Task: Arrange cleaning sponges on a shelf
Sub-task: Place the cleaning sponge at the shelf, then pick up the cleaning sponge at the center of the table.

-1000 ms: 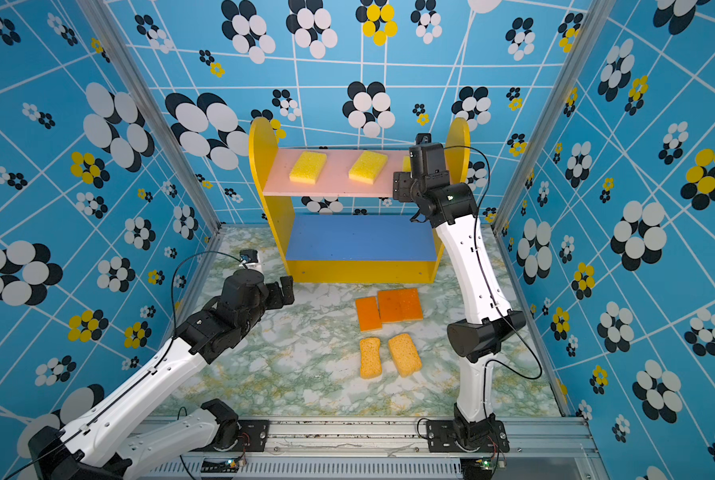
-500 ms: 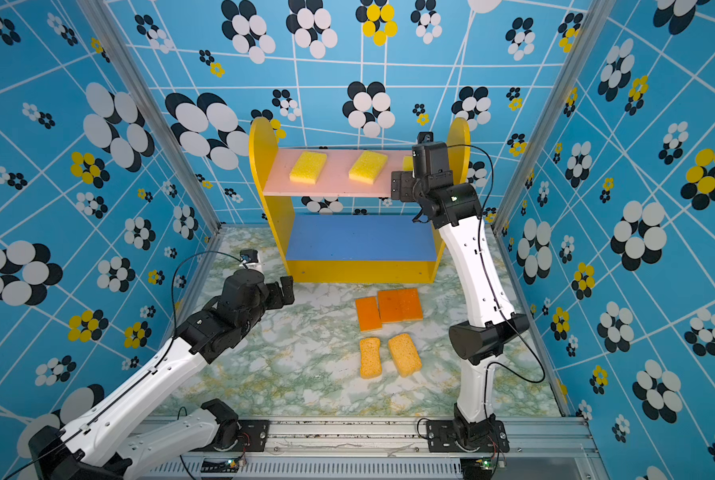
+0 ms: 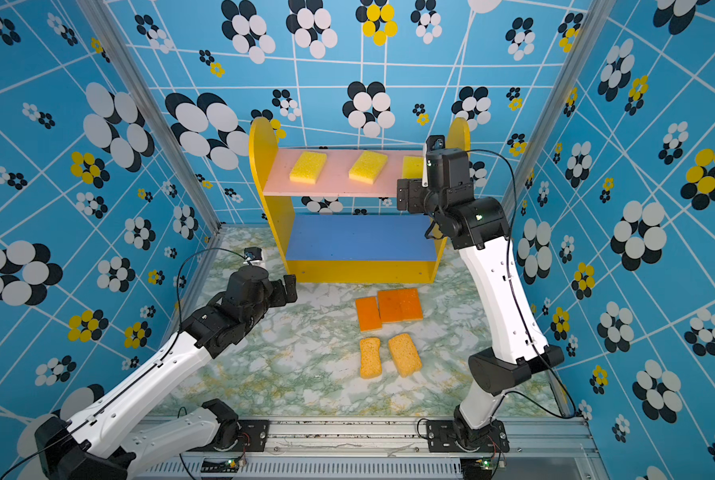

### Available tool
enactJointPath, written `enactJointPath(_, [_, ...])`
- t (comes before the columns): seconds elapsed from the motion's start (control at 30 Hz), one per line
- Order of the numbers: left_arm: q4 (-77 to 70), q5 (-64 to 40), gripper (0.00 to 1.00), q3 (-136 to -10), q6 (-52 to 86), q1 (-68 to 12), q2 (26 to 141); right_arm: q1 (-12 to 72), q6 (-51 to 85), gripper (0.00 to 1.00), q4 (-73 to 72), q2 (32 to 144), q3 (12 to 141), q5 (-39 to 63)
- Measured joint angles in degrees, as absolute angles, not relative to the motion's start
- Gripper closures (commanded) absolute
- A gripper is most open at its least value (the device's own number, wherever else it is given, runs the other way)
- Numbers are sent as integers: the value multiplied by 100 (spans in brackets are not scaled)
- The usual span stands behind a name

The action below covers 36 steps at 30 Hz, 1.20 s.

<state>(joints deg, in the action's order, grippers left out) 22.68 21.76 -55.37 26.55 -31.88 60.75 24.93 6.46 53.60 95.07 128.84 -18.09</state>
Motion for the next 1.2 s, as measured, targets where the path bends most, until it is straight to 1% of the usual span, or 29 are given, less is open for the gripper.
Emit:
enactJointPath(0.17, [2270,2086,1,-5734,2639,-3188,6331,3024,644,1,4799,8462,11024,-1634])
enactJointPath(0.37, [2259,1986,1,-5826,2637,-3188,6530,3118,1313,1,4012,6973,8713,-1118])
enactJointPath(0.5, [2231,1944,1,-5826,2637,-3188,6591,3240,1774,1,3730,6427,7773,-904])
enactJointPath(0.77, [2226,1883,1,-5826,2641,-3188,6635,3872,2257,1,3481,6370,6508,-1059])
enactJointPath(0.93, [2226,1855,1,-5824,2661,-3188,6632,3964,2545,1,3063,6405,5828,-1173])
enactJointPath(1.03, [2222,1820,1,-5798,2692,-3188,6632,3999,2700,1,2934,6587,5601,-1216])
enactJointPath(1.2, [2206,1752,1,-5645,2768,-3188,6635,4270,2928,1,2707,7201,5500,-1232])
